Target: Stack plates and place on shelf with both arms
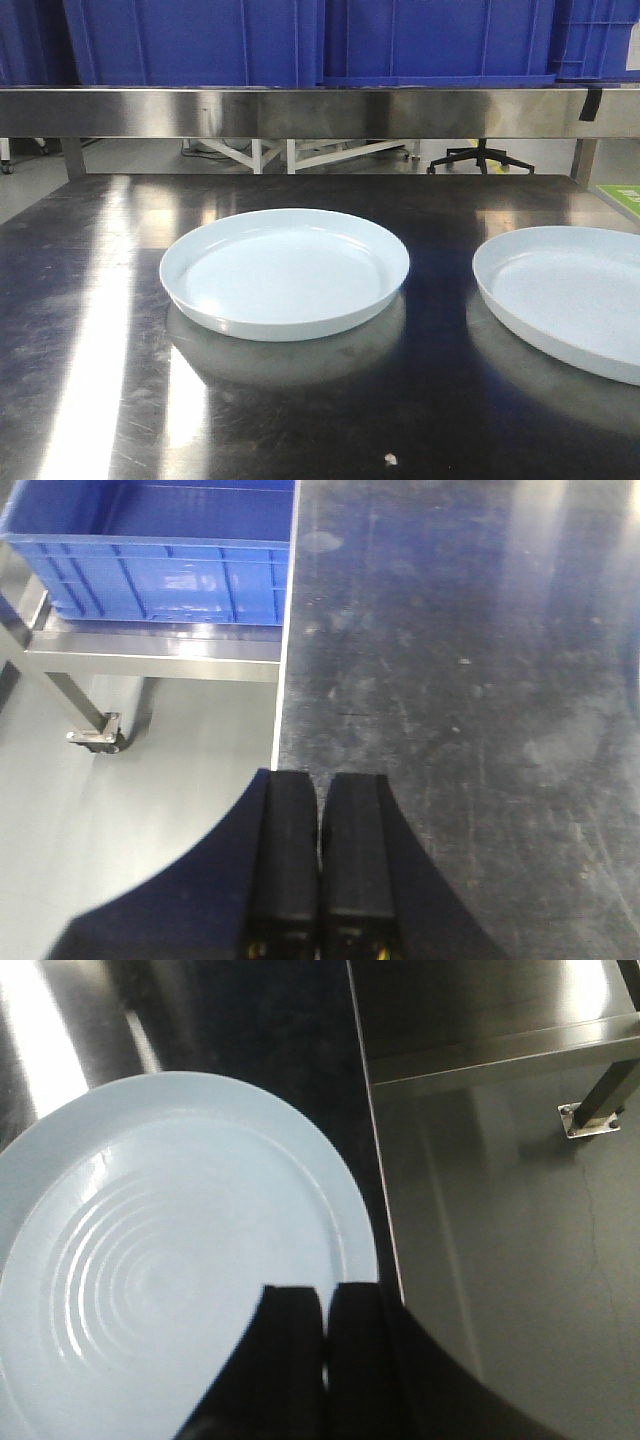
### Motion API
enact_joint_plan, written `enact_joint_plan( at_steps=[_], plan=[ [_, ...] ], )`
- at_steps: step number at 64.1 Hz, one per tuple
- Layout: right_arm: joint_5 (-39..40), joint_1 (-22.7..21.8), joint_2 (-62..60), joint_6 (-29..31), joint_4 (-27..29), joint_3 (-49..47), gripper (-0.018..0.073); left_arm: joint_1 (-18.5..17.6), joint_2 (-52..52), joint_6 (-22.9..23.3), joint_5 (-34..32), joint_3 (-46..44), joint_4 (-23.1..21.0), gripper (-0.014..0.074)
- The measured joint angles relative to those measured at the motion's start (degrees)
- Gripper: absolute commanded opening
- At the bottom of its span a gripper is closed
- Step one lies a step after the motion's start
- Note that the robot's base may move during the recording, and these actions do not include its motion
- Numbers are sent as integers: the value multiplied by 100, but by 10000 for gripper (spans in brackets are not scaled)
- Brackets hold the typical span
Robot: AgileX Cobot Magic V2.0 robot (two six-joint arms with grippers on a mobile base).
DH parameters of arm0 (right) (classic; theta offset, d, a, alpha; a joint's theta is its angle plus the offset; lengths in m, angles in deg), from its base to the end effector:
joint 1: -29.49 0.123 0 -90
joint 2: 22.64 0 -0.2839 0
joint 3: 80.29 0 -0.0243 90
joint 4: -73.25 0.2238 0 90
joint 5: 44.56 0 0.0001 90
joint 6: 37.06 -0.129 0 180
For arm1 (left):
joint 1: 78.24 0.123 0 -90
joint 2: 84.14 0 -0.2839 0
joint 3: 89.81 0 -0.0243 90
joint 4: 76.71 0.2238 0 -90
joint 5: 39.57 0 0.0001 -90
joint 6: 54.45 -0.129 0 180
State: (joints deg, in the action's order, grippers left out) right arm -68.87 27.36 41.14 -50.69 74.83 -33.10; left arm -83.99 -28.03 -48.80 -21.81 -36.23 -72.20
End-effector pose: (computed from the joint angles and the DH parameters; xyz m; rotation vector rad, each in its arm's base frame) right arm 0.1829 -0.0053 0.2286 0.3481 2.3385 0.1229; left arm 0.1625 -0.0132 0.2277 0.0721 2.2225 -0.0415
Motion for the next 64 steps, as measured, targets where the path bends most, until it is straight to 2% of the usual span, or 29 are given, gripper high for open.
enact_joint_plan(
  at_steps=[12,21,26,64],
  plan=[
    [-34,0,0,0,0,0,150,0,0,-10,-12,0,0,87],
    [-46,0,0,0,0,0,372,0,0,-10,-12,0,0,87],
    [-46,0,0,0,0,0,443,0,0,-10,-12,0,0,87],
    [55,0,0,0,0,0,437,0,0,-10,-12,0,0,87]
  ],
)
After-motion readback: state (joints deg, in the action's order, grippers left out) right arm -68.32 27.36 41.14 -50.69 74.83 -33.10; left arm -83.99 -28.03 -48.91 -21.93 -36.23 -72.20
